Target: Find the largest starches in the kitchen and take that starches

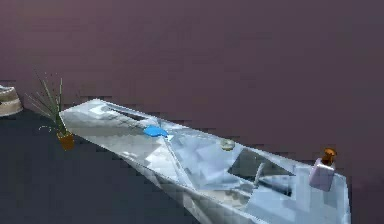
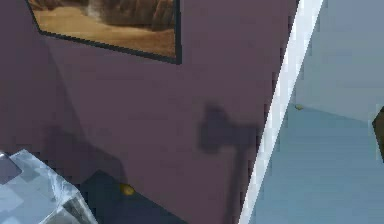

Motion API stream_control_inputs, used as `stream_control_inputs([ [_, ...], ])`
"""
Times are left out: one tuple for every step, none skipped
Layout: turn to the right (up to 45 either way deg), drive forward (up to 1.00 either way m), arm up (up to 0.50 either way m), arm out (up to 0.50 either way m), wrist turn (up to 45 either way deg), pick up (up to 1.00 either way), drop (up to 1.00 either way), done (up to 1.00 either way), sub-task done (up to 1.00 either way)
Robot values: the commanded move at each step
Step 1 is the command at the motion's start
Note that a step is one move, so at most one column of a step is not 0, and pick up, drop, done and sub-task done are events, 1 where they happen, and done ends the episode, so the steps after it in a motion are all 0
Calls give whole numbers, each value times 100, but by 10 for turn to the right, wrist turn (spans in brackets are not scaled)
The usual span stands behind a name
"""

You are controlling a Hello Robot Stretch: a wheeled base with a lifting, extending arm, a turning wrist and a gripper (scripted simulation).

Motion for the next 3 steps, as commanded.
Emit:
stream_control_inputs([
  [0, 10, 0, 0, 0, 0, 0, 0, 0],
  [450, 0, 0, 0, 0, 0, 0, 0, 0],
  [240, 0, 0, 0, 0, 0, 0, 0, 0],
])
